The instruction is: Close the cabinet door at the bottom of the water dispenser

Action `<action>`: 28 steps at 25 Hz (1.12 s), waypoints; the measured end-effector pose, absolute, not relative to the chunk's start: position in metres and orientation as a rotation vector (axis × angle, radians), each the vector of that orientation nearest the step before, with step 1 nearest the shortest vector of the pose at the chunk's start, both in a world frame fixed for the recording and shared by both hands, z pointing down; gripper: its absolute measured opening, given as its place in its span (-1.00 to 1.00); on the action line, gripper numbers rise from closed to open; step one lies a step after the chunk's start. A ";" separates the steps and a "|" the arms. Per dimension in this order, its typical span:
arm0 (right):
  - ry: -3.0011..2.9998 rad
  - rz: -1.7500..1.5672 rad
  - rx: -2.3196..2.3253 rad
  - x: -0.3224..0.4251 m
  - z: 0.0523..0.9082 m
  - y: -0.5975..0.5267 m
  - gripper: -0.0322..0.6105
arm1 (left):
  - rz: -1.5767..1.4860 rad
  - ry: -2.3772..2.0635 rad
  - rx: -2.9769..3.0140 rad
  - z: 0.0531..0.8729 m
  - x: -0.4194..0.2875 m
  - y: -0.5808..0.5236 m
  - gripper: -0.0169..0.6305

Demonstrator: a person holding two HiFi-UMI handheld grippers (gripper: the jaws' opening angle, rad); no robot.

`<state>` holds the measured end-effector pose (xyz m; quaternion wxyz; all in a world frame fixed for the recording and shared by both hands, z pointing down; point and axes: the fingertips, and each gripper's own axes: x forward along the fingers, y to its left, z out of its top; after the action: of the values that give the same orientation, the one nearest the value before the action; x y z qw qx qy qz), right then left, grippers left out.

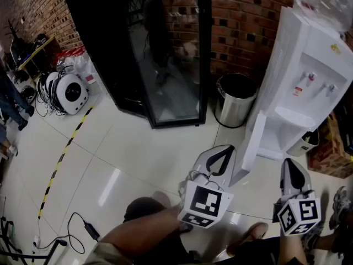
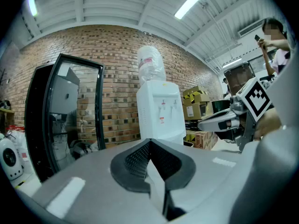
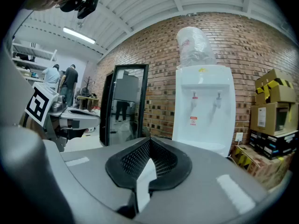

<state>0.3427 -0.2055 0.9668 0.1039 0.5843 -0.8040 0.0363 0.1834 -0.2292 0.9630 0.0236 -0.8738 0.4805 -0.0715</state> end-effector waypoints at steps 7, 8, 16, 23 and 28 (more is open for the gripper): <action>-2.406 0.122 1.555 0.313 0.989 -0.229 -0.60 | -0.241 1.546 -2.724 0.984 0.172 -0.258 -0.94; -2.407 0.124 1.528 0.308 0.994 -0.232 -0.56 | -0.243 1.542 -2.730 0.986 0.172 -0.260 -0.89; -2.326 0.159 1.267 0.272 1.057 -0.250 -0.39 | -0.355 1.499 -2.711 1.009 0.170 -0.273 -0.80; -2.256 0.228 1.092 0.257 1.105 -0.256 -0.38 | -0.402 1.479 -2.720 1.020 0.170 -0.290 -0.79; -2.209 0.262 1.050 0.252 1.124 -0.262 -0.39 | -0.410 1.476 -2.726 1.022 0.172 -0.300 -0.79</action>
<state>0.2522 -0.2620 1.1236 0.3343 0.4022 -0.8464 0.1002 0.1719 -0.2998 1.0218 0.0072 -0.8718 0.4719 -0.1311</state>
